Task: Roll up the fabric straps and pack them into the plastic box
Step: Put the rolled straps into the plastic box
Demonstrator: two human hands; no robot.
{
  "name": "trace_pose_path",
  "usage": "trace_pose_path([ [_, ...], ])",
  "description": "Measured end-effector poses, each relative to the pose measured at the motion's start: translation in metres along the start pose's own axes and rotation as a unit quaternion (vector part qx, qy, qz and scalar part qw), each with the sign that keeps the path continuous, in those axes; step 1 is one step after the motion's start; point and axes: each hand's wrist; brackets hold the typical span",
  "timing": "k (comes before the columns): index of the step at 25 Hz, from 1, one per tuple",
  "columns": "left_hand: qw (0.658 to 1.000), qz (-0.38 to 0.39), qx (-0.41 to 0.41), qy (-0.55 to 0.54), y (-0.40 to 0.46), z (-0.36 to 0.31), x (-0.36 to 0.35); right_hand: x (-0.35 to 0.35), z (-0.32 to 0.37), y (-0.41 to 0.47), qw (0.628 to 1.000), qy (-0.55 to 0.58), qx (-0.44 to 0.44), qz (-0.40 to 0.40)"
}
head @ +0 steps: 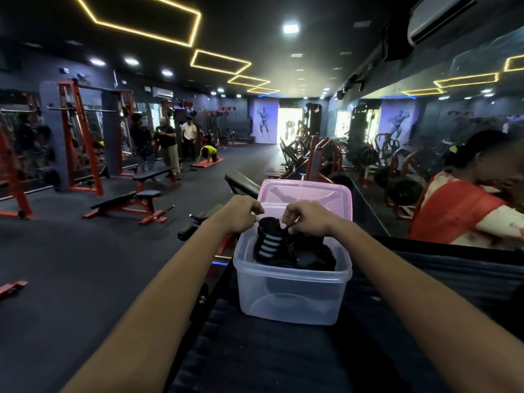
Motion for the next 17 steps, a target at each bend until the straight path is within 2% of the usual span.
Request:
trace_pose_path([
  [3,1.000,0.007,-0.023,0.016,-0.019,-0.008,0.009,0.001,0.001,-0.032,0.994,0.047,0.022,-0.093],
  [6,0.997,-0.038,-0.069,-0.013,-0.040,-0.041,0.018,0.010,0.003,-0.075,0.972,0.118,0.031,-0.199],
  [9,0.987,-0.084,-0.116,-0.078,-0.064,-0.095,0.017,0.016,-0.005,-0.123,0.959,0.137,0.019,-0.249],
  [11,0.980,-0.075,-0.148,-0.113,-0.080,-0.137,0.006,0.018,-0.016,-0.162,0.958,0.131,-0.004,-0.254],
  [13,0.974,-0.054,-0.175,-0.135,-0.097,-0.177,-0.011,0.019,-0.030,-0.201,0.967,0.115,-0.029,-0.225],
  [17,0.980,0.021,-0.177,-0.089,-0.116,-0.234,-0.035,0.027,-0.062,-0.268,0.975,0.075,-0.094,-0.188],
])
Point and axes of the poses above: each hand's wrist, its own y-axis towards the middle knuckle, its own x-axis out of the back of the hand, z = x × y, and after that the axes turned 7 degrees about y, right-handed
